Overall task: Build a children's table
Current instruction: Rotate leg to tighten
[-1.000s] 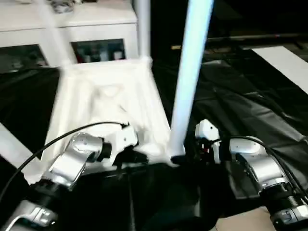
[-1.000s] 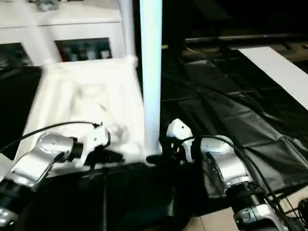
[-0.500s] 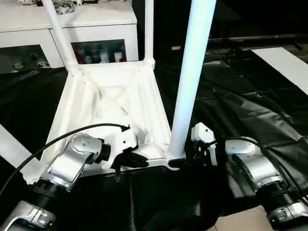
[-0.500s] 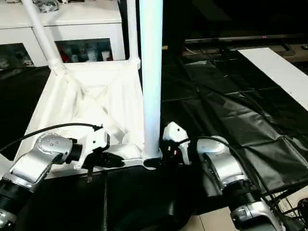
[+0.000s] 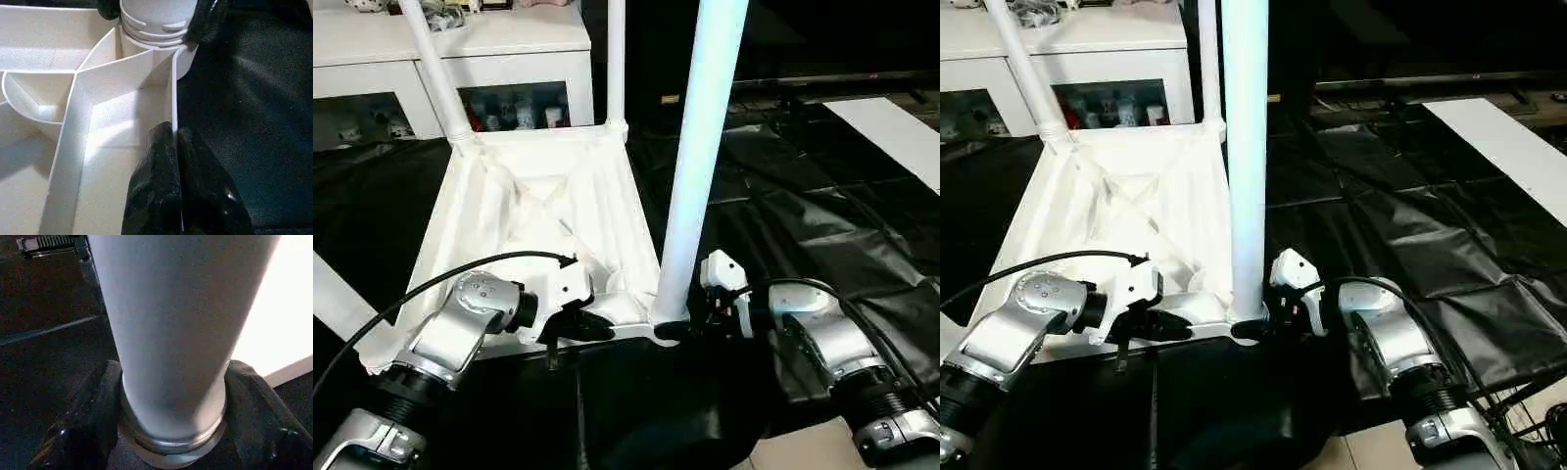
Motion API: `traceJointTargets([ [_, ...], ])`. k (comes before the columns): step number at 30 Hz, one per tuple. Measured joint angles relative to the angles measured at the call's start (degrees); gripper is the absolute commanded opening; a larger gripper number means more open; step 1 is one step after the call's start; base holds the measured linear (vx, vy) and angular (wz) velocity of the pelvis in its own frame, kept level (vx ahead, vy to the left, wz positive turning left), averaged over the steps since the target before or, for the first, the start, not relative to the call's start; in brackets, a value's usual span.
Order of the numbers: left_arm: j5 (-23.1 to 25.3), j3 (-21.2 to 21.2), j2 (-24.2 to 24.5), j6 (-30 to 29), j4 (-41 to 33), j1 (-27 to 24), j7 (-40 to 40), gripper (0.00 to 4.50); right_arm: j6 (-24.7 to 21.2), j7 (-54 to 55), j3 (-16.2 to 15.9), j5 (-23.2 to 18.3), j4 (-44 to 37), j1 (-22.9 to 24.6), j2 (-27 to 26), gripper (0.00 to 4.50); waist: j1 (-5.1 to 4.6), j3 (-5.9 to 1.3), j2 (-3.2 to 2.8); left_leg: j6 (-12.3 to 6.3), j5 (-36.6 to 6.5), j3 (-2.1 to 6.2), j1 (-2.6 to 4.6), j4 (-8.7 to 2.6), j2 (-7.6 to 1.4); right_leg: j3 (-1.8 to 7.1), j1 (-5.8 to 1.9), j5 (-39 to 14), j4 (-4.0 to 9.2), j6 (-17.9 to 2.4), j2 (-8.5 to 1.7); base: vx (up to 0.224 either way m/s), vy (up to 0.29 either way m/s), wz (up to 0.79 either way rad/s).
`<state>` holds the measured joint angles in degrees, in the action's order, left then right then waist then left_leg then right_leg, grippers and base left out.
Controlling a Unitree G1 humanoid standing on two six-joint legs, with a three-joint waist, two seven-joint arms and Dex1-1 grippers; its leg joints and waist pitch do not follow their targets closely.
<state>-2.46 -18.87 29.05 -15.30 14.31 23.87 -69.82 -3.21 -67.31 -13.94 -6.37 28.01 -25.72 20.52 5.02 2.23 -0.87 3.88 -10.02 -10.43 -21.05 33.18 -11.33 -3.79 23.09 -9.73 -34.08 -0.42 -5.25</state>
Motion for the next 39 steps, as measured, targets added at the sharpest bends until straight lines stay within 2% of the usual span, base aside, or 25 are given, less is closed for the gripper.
traceJointTargets([
  [3,0.7,0.9,-0.9,0.0,1.1,0.2,2.8,0.0,1.3,5.8,0.7,1.0,3.4,-1.2,-3.1,2.68,-1.1,0.04,0.08,0.04,0.0,0.03,0.07,0.0,0.0,0.01,-0.02,0.1,-0.08,-0.1,0.02,0.0,0.0,0.0],
  [6,2.3,2.1,-4.0,-1.2,3.3,1.3,8.3,0.0,0.5,16.3,4.4,1.3,6.8,-2.0,-7.9,2.67,-2.25,0.1,0.17,0.13,0.1,0.08,0.16,-0.01,0.01,-0.01,0.0,0.0,-0.11,0.0,0.03,0.0,0.0,0.0],
  [8,2.8,2.6,-6.7,-2.9,4.4,2.0,12.1,0.0,-2.0,23.2,6.8,1.2,7.3,-2.2,-11.0,2.67,-2.63,0.09,0.17,0.17,0.1,0.14,0.2,-0.01,0.02,-0.03,-0.03,0.1,-0.08,0.0,0.03,0.0,0.0,0.0],
  [14,3.7,4.3,-15.0,-6.4,9.2,4.8,22.3,0.0,-5.3,38.6,11.2,2.3,8.4,-3.0,-16.5,2.67,-2.55,-0.04,0.17,0.17,0.1,0.25,0.33,-0.01,0.12,-0.02,-0.19,0.1,-0.05,0.0,0.02,0.0,0.0,0.0],
  [18,4.9,4.6,-17.8,-7.2,11.6,6.2,25.7,0.0,-5.5,44.7,12.1,3.8,9.1,-3.5,-18.6,2.67,-2.42,-0.17,-0.02,0.17,0.1,0.44,0.57,-0.03,0.29,-0.02,-0.48,0.0,0.08,0.0,-0.02,0.0,0.0,0.0],
  [22,5.5,4.4,-18.3,-7.4,12.2,6.5,26.2,0.0,-6.1,45.5,12.1,4.2,9.1,-3.5,-18.7,2.67,-2.41,-0.3,-0.27,0.16,0.1,0.52,0.65,-0.14,0.35,-0.07,-0.68,0.0,0.45,0.0,-0.03,0.0,0.0,0.0],
  [24,5.6,4.3,-18.3,-7.5,12.2,6.5,26.2,0.0,-6.3,45.5,12.1,4.2,8.9,-3.4,-18.7,3.23,-2.47,-0.35,-0.4,0.16,0.1,0.54,0.74,-0.31,0.35,-0.15,-0.85,0.0,0.8,0.0,-0.02,0.0,0.0,0.0],
  [25,5.7,4.3,-18.2,-7.5,12.2,6.5,26.0,0.0,-6.3,45.5,12.1,4.3,8.6,-3.2,-18.7,3.37,-2.49,-0.35,-0.43,0.15,0.1,0.54,0.78,-0.41,0.37,-0.17,-0.93,0.0,0.98,0.0,-0.02,0.0,0.0,0.0],
  [27,5.9,4.2,-18.2,-7.3,12.1,6.5,25.7,0.0,-6.3,45.2,12.1,3.9,8.0,-2.8,-18.9,3.37,-2.55,-0.35,-0.43,0.15,0.1,0.55,0.78,-0.43,0.41,-0.14,-0.95,0.0,1.03,0.0,-0.02,0.0,0.0,0.0],
  [30,6.1,3.2,-16.2,-6.7,10.7,6.0,23.3,0.0,-6.5,42.5,12.3,3.3,6.0,-1.5,-18.7,3.82,-2.64,-0.32,-0.47,0.15,0.1,0.54,0.75,-0.5,0.42,-0.11,-0.92,0.0,1.03,0.0,-0.02,0.0,0.0,0.0],
  [32,6.1,2.8,-15.3,-5.8,10.0,5.7,22.0,0.0,-6.6,38.8,12.0,2.5,5.1,-1.2,-17.4,3.9,-2.7,-0.29,-0.56,0.15,0.1,0.54,0.74,-0.6,0.42,-0.12,-0.89,0.0,1.03,0.0,-0.02,0.0,0.0,0.0],
  [34,6.0,2.4,-14.1,-4.6,8.8,4.9,20.3,0.0,-7.4,33.8,11.0,1.8,3.7,-0.8,-14.9,4.18,-2.67,-0.26,-0.6,0.16,0.1,0.54,0.71,-0.74,0.42,-0.13,-0.83,0.0,1.01,0.0,-0.01,0.0,0.0,0.0],
  [37,5.0,2.2,-11.9,-2.0,7.0,3.4,16.7,0.0,-8.0,25.8,8.8,0.9,1.0,-0.4,-10.8,4.18,-2.44,-0.24,-0.68,0.16,0.1,0.54,0.63,-0.98,0.33,-0.22,-0.7,0.1,0.94,-0.1,0.05,0.0,0.0,0.0],
  [39,4.2,2.1,-10.6,-0.1,6.3,2.6,14.0,0.0,-8.0,21.2,8.3,-0.3,-0.9,-0.1,-8.9,4.18,-1.94,-0.23,-0.81,0.15,0.1,0.54,0.4,-1.1,0.28,-0.23,-0.39,0.0,0.9,0.0,0.11,0.033,-0.012,0.0],
])
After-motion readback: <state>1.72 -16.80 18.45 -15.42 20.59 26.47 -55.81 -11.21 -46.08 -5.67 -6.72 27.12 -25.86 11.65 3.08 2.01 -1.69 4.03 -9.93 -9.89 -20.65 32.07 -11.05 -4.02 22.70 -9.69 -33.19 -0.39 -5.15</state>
